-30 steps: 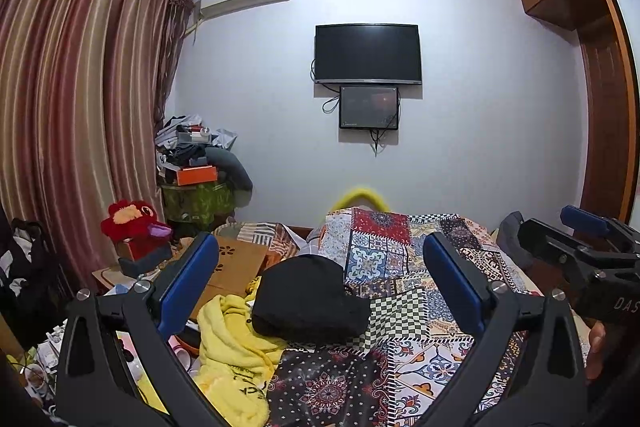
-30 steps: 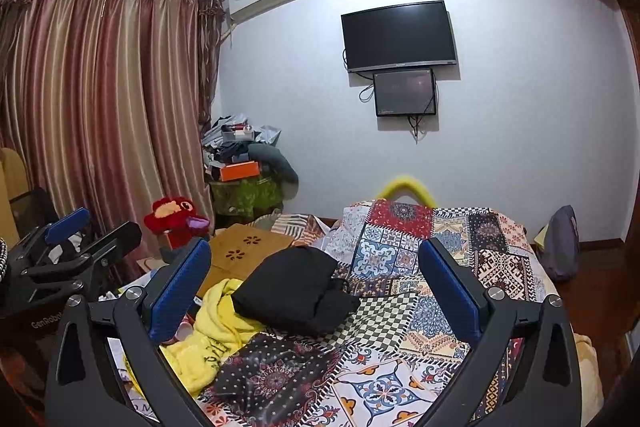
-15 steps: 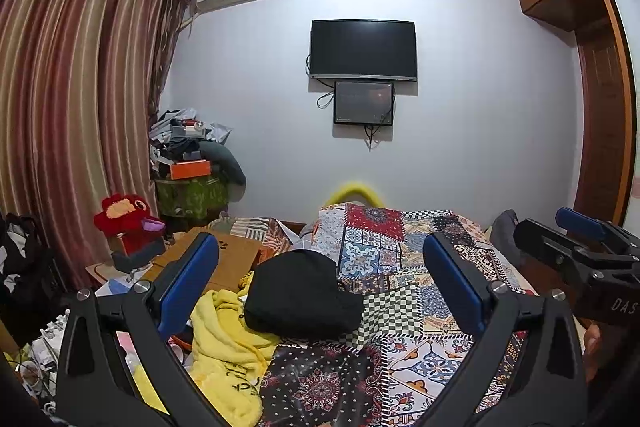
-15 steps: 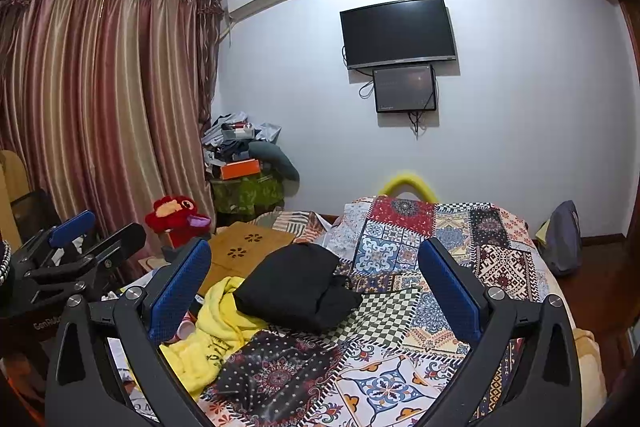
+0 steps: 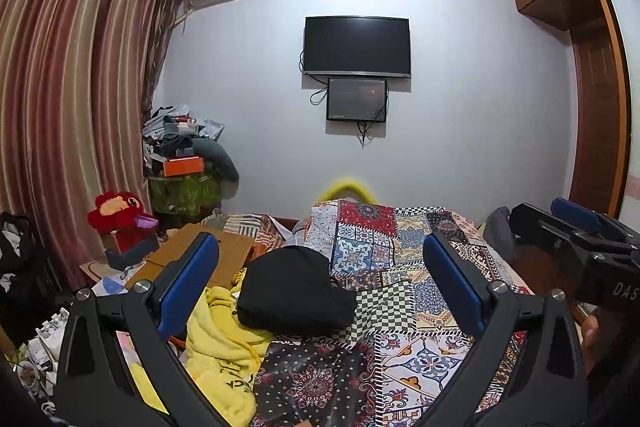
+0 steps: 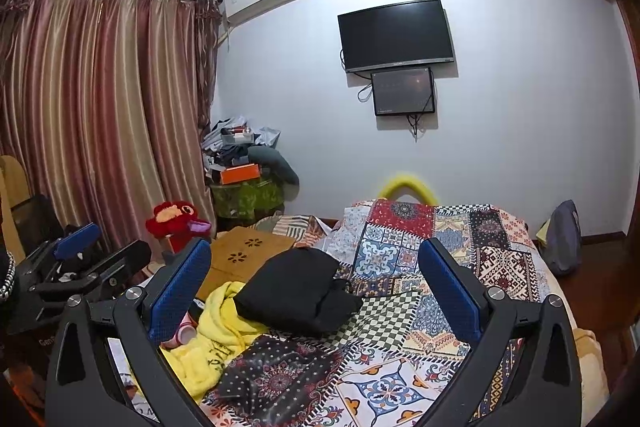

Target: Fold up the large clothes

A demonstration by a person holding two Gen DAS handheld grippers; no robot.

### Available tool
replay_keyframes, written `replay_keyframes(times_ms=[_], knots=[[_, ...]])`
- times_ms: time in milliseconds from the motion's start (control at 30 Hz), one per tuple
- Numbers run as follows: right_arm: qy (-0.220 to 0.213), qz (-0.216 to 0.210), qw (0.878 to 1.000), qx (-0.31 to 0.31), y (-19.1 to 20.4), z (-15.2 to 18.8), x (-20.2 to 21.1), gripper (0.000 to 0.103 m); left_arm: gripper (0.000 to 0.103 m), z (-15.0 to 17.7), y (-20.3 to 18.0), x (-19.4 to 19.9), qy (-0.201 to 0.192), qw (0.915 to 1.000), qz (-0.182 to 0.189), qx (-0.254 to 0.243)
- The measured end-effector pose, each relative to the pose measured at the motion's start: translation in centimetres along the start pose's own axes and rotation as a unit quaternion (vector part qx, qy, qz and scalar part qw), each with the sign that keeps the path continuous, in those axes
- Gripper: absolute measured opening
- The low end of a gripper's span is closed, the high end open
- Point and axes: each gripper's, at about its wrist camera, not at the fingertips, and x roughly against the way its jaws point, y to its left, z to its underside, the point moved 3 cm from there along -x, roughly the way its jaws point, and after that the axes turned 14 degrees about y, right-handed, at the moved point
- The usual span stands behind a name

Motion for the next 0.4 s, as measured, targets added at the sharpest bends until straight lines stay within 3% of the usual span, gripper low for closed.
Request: replay_keyframes(times_ms=[400], knots=[[0.0,0.003,1.0,-0.004,-0.02,-0.01,0.05,0.103,0.103,0.17,0.0,-0.21,0.006,1.0,0.0,-0.001]])
